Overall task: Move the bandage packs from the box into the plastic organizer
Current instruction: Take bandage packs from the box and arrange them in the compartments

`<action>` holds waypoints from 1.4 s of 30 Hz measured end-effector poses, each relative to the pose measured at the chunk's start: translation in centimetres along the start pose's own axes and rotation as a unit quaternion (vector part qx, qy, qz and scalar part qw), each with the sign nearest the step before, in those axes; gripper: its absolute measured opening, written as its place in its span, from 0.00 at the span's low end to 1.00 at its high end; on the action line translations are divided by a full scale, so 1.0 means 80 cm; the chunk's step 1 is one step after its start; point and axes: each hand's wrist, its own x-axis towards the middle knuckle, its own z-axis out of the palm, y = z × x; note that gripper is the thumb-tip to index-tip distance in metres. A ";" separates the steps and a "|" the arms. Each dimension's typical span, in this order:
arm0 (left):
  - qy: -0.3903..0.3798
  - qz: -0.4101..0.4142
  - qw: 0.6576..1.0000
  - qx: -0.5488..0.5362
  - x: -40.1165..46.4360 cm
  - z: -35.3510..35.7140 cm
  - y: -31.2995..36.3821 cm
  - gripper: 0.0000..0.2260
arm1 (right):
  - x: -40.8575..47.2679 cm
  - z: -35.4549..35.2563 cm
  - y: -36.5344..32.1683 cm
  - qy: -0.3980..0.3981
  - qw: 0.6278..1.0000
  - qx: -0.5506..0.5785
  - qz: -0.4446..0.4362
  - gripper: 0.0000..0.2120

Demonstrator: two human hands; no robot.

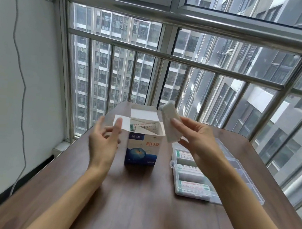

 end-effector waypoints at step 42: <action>-0.421 0.103 0.901 0.021 -0.099 0.114 0.008 0.07 | -0.080 -0.090 0.074 0.103 0.976 -0.096 -0.164 0.09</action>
